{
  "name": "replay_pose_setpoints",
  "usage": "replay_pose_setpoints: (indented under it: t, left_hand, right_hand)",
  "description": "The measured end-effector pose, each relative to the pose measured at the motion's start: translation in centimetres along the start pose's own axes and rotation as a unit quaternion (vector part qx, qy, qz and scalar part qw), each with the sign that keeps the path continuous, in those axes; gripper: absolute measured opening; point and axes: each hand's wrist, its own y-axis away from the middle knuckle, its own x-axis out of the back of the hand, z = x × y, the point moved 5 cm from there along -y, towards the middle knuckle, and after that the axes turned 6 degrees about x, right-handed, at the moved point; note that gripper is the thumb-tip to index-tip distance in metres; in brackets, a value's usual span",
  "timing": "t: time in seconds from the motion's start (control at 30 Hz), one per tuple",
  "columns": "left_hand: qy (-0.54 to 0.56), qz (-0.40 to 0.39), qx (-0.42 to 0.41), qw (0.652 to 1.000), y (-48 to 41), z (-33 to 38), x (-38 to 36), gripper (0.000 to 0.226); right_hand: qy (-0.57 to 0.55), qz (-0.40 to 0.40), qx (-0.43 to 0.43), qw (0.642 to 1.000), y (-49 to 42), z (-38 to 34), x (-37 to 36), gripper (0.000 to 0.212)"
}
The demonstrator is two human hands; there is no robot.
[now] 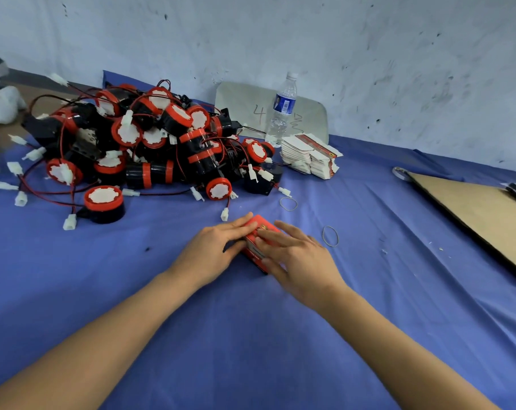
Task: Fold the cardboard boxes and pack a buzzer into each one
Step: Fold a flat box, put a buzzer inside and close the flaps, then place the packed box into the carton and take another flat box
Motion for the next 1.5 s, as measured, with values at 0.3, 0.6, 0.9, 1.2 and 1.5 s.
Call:
replay_pose_setpoints:
  t: [0.3,0.6,0.9,1.2,1.5]
  left_hand:
    - [-0.084,0.029,-0.095,0.991,1.7,2.0,0.5,0.059]
    - [0.042,-0.011,-0.02,0.999,2.9,3.0,-0.6,0.055]
    - [0.09,-0.065,-0.01,0.994,3.1,3.6,-2.4,0.051]
    - [0.164,-0.057,-0.033,0.984,3.1,3.5,-2.0,0.065]
    - [0.189,-0.121,-0.025,0.974,2.5,2.6,-3.1,0.051]
  right_hand:
    - [-0.2,0.139,-0.122,0.962,1.7,-0.7,-2.7,0.047]
    - [-0.374,0.266,-0.193,0.867,3.2,0.0,-1.4,0.037]
    - [-0.235,0.305,-0.222,0.896,3.1,0.1,-0.4,0.057]
    - [-0.325,0.362,-0.294,0.823,4.7,0.0,0.2,0.044]
    - [-0.138,0.742,-0.488,0.437,25.4,4.3,7.3,0.025]
